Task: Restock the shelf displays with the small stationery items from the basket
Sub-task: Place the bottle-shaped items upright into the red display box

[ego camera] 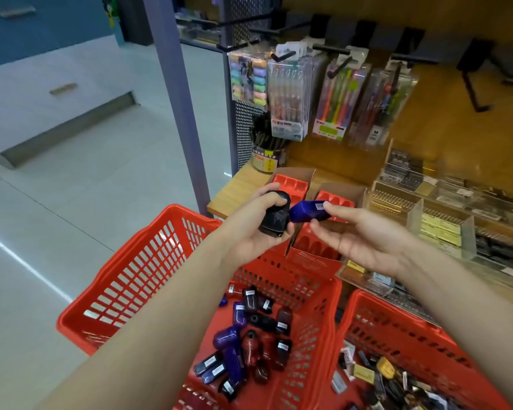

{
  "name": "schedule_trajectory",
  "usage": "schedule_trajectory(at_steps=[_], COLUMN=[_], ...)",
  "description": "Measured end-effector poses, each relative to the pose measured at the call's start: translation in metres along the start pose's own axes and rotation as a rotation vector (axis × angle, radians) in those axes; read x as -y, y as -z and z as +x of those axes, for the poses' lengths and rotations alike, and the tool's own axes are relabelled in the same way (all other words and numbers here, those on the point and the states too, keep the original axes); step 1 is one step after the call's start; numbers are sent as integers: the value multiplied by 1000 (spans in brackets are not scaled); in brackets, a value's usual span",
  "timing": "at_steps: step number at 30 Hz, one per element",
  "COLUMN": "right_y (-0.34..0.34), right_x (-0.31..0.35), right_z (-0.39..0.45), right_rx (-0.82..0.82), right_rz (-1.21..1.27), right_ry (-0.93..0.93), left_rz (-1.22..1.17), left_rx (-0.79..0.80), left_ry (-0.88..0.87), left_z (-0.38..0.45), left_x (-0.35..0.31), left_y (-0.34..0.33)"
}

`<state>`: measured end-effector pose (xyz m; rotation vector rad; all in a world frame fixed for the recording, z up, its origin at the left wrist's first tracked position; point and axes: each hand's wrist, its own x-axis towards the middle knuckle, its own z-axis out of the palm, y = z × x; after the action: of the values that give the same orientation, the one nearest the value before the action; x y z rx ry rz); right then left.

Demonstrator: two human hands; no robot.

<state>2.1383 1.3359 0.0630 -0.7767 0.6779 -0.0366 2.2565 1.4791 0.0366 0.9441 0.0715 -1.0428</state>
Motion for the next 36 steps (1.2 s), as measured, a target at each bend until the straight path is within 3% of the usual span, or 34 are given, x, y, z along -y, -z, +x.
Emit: schedule_trajectory(at_steps=[4, 8, 10, 14, 26, 33, 36], right_y=[-4, -12, -18, -25, -24, -18, -20], right_x=[4, 11, 8, -3, -6, -24, -17], right_z=[10, 35, 50, 76, 84, 77, 77], right_rx=[-66, -221, -191, -136, -136, -193, -208], right_rz=[-248, -1063, -1325, -1560, -1754, -1783, -1684], right_ry=[155, 476, 563, 639, 589, 632, 680], left_rz=[31, 34, 62, 105, 203, 172, 159], left_rx=[-106, -193, -216, -249, -229, -240, -243], left_ry=[-185, -398, -452, -452, -406, -391, -385], left_z=[6, 17, 23, 37, 49, 46, 46], left_x=[-1, -12, -15, -7, 9, 13, 10], left_y=[9, 29, 38, 49, 51, 48, 47])
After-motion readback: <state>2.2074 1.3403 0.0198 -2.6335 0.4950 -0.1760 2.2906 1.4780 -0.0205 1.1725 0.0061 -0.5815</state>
